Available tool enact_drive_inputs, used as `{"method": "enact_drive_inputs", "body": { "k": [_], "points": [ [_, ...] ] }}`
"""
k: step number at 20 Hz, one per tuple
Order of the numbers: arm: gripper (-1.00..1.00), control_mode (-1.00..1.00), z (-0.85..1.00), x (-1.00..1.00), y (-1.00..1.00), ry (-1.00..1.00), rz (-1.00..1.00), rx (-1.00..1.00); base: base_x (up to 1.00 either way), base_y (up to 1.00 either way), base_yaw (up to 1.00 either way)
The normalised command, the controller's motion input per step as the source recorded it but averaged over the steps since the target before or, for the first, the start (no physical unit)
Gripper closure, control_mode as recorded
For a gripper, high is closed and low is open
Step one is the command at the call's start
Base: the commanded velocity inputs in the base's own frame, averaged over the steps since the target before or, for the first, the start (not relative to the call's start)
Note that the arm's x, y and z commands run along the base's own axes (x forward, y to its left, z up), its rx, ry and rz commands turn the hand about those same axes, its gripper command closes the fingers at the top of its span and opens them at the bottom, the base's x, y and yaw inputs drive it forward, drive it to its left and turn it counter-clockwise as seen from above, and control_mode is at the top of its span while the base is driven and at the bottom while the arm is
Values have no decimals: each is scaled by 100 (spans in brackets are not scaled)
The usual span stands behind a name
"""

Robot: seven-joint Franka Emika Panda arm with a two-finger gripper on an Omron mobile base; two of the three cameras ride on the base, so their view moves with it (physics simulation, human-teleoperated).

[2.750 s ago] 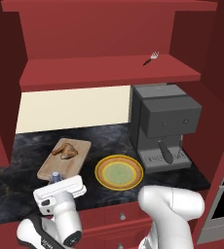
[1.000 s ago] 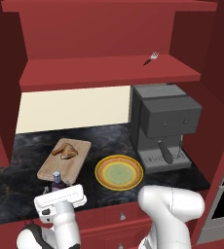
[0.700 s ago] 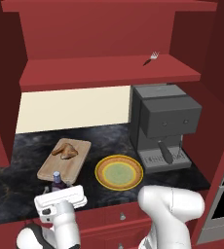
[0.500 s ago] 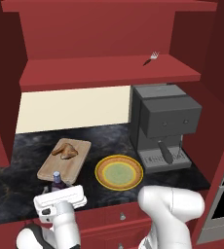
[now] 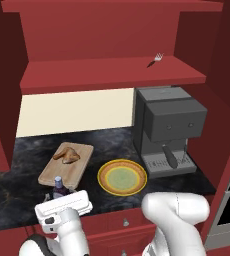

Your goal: Pick the chicken drumstick from the plate and place it on the cutting board. Then pick the condiment bottle from the cabinet and place it next to the cutting board.

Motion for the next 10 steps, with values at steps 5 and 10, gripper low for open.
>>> {"method": "enact_drive_inputs", "body": {
  "k": [5, 10],
  "points": [
    [-100, -100, 38, -47, 0, 0, -1, 0, 0, 0, 0],
    [-100, -100, 37, -43, -8, -1, -1, -5, 0, 0, 0]
  ]
}}
